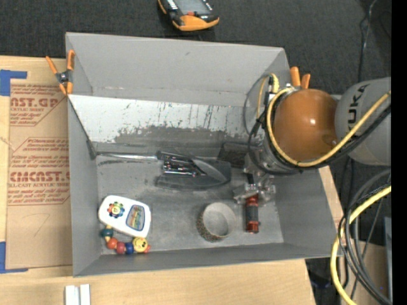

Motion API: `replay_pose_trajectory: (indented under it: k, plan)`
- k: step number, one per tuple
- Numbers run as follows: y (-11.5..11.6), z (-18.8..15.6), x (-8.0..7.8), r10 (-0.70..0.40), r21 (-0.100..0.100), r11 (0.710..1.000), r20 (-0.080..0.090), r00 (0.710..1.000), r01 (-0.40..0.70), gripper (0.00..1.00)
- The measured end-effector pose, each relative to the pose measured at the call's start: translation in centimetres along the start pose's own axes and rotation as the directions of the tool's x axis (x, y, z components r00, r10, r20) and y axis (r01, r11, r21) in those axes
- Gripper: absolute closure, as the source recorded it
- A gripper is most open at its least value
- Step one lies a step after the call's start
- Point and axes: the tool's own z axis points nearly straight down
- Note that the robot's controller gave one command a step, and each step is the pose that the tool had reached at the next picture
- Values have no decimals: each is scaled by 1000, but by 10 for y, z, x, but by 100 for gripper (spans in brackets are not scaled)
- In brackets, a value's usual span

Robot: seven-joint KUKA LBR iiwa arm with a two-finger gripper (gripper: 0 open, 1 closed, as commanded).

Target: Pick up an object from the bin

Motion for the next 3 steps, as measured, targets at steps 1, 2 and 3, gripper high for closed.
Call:
replay_pose_trajectory:
  k: [1, 2, 3]
  plan:
    - [0, 0, 0, 0, 0, 1000, 0, 1000, 0, 100]
    - [3, -15, -1, 0, -10, 1000, 1, 1000, 0, 100]
    - [1, -44, -1, 0, -3, 1000, 1, 1000, 0, 100]
